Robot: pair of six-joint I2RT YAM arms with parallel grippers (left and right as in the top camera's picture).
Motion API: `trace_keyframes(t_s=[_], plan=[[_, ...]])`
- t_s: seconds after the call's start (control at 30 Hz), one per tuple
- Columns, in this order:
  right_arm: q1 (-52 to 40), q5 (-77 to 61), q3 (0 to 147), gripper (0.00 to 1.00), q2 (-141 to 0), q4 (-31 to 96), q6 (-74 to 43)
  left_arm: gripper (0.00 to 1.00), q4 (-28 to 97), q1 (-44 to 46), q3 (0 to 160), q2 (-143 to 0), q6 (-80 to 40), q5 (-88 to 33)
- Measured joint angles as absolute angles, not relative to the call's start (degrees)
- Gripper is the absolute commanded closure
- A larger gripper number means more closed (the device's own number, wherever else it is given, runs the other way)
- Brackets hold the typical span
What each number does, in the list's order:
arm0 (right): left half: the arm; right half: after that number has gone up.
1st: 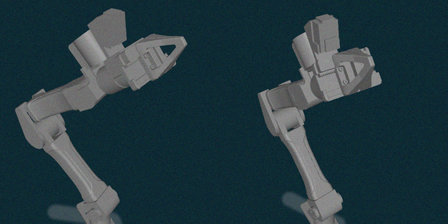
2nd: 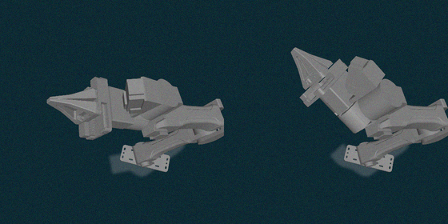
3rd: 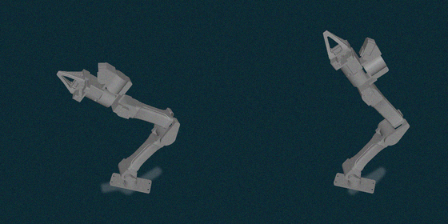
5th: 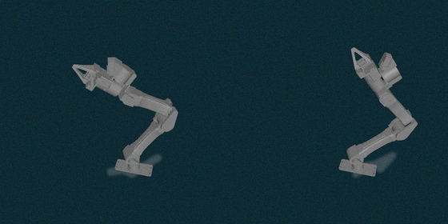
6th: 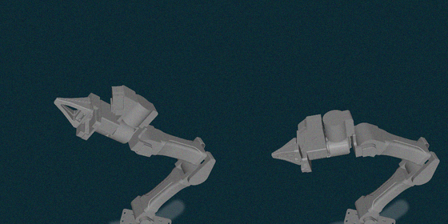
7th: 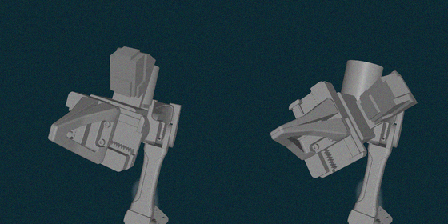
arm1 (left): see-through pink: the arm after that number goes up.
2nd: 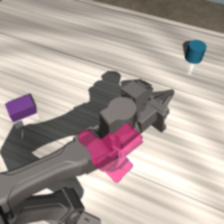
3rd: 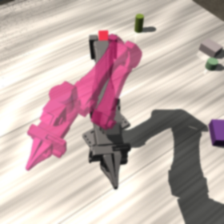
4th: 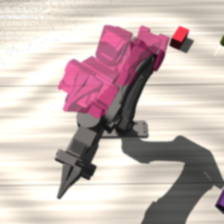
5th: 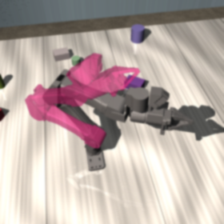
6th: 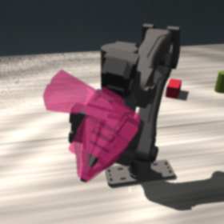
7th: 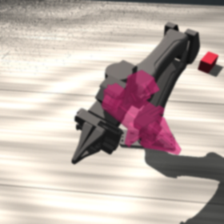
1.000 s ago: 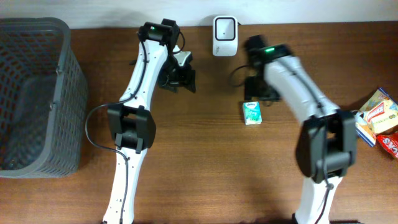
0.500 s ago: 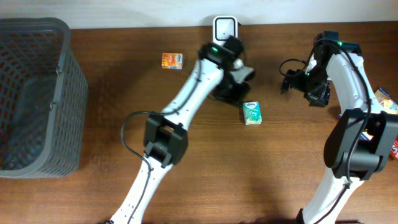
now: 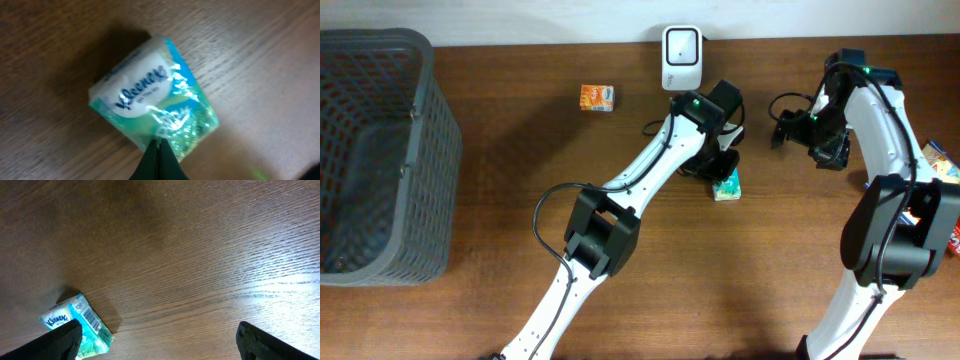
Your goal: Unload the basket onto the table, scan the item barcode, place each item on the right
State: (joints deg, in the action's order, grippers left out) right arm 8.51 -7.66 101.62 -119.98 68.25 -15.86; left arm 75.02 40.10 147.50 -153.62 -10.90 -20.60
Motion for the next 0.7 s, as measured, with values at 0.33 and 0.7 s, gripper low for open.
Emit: trace_keyframes(t_s=[0.33,0.7], plan=[[8.51,-7.66,101.62,0.01,-119.98,68.14,-15.84,1.0,70.46,40.05,142.12,-152.48,-12.56,-20.05],[8.51,-7.66,101.62,0.01,-119.98,68.14,-15.84,1.0,69.76,40.82,140.09,-150.93,-15.75,-10.17]])
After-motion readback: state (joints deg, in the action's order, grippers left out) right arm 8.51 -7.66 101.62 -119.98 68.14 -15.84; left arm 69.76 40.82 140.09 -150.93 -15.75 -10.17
